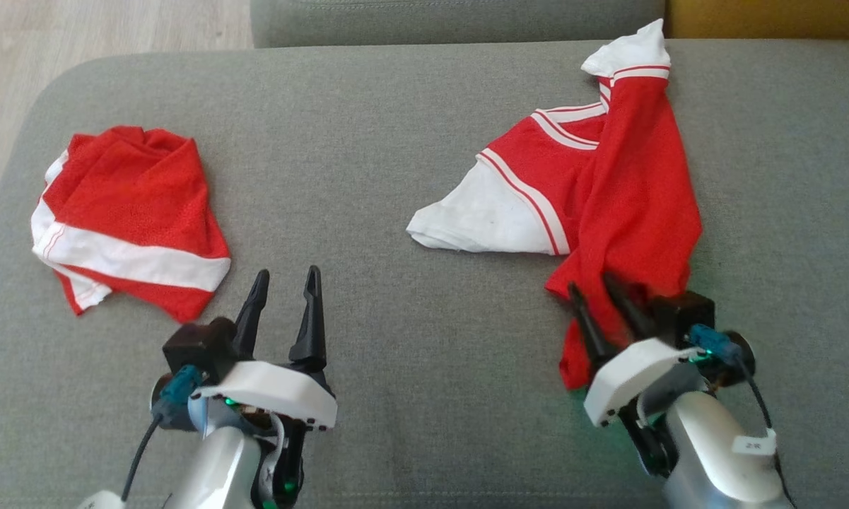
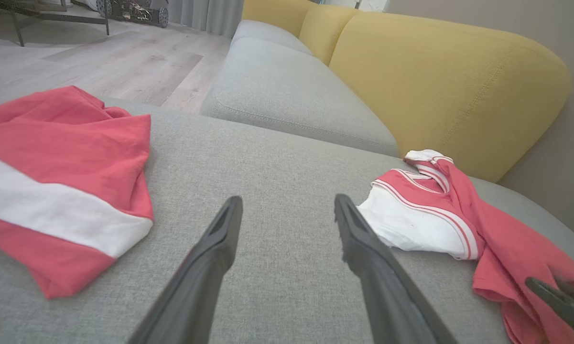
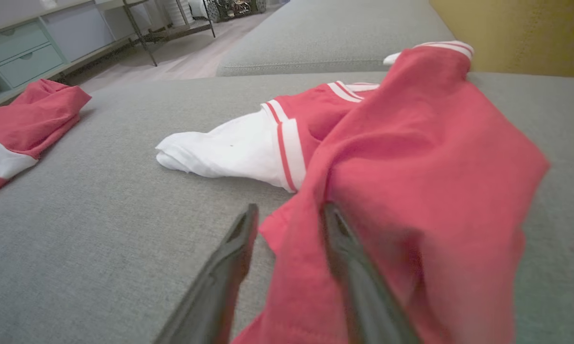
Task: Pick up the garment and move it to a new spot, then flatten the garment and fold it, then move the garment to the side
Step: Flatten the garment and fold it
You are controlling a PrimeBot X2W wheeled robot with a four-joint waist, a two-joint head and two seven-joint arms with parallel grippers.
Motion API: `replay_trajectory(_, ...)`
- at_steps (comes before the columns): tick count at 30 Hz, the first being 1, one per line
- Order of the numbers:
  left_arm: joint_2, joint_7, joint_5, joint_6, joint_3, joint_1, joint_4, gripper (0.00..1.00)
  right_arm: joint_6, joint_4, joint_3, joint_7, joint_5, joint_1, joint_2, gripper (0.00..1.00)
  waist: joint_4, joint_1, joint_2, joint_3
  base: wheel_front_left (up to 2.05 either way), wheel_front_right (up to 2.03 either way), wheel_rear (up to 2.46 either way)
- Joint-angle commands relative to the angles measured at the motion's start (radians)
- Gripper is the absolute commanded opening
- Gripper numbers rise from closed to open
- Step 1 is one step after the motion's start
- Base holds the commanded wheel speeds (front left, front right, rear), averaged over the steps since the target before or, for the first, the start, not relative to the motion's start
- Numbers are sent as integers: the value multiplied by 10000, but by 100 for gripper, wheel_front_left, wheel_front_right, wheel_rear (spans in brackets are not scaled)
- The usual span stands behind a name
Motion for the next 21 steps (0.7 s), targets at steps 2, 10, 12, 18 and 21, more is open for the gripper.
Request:
replay_trajectory(2, 49, -53, 20, -1, 303, -487, -284, 100, 21, -230, 407, -263, 138, -501, 85, 0, 24, 0, -1, 30, 0, 0, 0)
replay_trajectory(10, 49, -53, 31, 13, 464, -431, -229, 100, 21, -1116, 1674, -877, 1103, -1019, 85, 0, -205, 0, -1, -143, 0, 0, 0)
replay_trajectory(12, 49, -53, 23, 24, 486, -400, -240, 100, 21, -1538, 1693, -921, 1377, -1135, 85, 0, -331, 0, -1, -220, 0, 0, 0)
replay_trajectory(18, 49, -53, -6, 80, 534, -259, -310, 100, 21, -2612, 772, -547, 1138, -1235, 85, 0, -772, 0, -1, -436, 0, 0, 0)
replay_trajectory(21, 49, -53, -25, 92, 538, -211, -332, 100, 21, -3185, 337, -235, 858, -1019, 81, 0, -913, 0, -1, -487, 0, 0, 0)
